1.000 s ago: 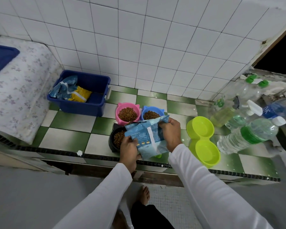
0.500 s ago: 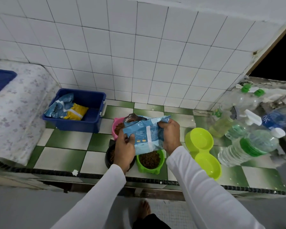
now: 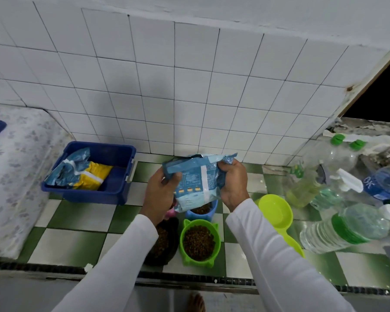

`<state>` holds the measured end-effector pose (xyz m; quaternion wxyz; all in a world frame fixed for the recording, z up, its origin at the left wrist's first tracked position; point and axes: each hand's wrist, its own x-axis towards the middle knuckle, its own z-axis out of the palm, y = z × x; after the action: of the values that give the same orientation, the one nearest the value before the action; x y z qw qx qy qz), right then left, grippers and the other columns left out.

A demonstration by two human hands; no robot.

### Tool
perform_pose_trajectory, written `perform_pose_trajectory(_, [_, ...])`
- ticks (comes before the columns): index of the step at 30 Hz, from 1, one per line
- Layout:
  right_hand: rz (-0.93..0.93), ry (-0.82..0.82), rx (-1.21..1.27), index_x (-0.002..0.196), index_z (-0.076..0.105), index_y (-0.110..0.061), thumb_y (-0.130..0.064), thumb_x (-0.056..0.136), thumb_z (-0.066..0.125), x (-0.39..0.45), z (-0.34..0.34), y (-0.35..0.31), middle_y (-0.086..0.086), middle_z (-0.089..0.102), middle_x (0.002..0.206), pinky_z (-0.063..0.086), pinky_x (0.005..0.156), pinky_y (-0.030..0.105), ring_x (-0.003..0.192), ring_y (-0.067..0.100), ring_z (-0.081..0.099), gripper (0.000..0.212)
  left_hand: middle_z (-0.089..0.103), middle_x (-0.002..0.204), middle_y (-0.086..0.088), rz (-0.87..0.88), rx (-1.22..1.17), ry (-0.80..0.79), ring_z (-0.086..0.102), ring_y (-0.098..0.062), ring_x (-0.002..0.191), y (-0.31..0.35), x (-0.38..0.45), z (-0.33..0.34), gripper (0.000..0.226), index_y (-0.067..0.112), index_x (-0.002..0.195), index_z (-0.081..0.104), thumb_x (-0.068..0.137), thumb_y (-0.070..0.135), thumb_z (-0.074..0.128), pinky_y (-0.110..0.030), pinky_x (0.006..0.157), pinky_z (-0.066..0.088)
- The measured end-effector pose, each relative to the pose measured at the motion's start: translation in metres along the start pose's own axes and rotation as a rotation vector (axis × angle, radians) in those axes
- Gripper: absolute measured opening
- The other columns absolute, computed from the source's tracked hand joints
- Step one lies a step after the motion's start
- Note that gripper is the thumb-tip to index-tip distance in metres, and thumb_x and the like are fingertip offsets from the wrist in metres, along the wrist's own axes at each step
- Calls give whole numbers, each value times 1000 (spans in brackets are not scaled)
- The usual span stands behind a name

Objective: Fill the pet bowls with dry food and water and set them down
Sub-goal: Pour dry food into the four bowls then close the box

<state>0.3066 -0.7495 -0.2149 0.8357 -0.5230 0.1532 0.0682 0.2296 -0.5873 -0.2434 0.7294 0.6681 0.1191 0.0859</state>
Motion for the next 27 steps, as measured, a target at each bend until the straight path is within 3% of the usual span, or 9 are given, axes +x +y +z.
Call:
perform_pose_trajectory(3, [-13,-5,-44,84,68,-5,9,90,54,10,1,-4,11,72,80,57,64,33,69,23,68,20,76,100,6,-2,44,26,75,-8,93,5,11,0,12,28,107,68,103,20,60,-17,67,57])
perform_pose_trajectory(7, [-47,25,-149,84,68,-5,3,93,60,24,-3,-7,13,71,84,55,67,33,71,23,66,15,79,93,2,-54,32,69,76,-14,86,7,27,0,9,22,98,73,100,27,65,-26,69,61])
perform_pose_trajectory(13, [-69,19,-287,84,73,-7,-7,95,65,36,-9,-11,13,75,85,57,74,41,75,26,69,14,78,93,-7,-153,151,168,76,-27,89,3,52,-2,43,9,96,74,98,50,62,-45,79,63])
perform_pose_trajectory(14, [-67,28,-295,81,73,-8,-8,95,66,36,-9,-12,12,75,83,57,73,41,74,26,69,15,78,92,-7,-151,168,176,76,-27,88,5,55,-1,46,7,95,74,98,51,61,-44,77,64])
perform_pose_trajectory(17, [-43,63,-269,62,65,-15,-7,93,67,38,-8,-14,7,70,70,52,64,34,67,22,64,32,77,88,-7,-119,232,184,73,-21,81,10,59,2,49,3,91,74,101,48,58,-21,62,57])
perform_pose_trajectory(18, [-32,75,-261,57,60,-17,-6,92,68,38,-8,-15,4,67,65,49,60,30,63,20,62,38,77,87,-7,-134,241,192,73,-22,81,10,60,4,50,2,90,74,101,48,58,-22,62,57])
perform_pose_trajectory(21, [-13,119,-258,56,52,-16,-5,85,67,40,-8,-17,3,58,60,43,58,29,60,19,58,35,79,89,-9,-217,182,221,75,-31,89,10,63,8,48,1,91,74,95,49,68,-47,76,63])
perform_pose_trajectory(24, [2,156,-297,56,53,-17,-9,84,66,39,-8,-16,0,59,58,44,59,31,59,18,60,32,78,90,-12,-272,60,291,75,-30,84,14,62,12,32,5,86,71,89,35,79,-41,68,60])
perform_pose_trajectory(27, [-15,148,-384,55,51,-17,-13,79,67,39,-10,-16,2,54,58,41,57,31,61,19,55,29,78,87,-14,-303,-1,324,73,-30,78,15,62,9,27,9,79,67,85,29,84,-40,68,59])
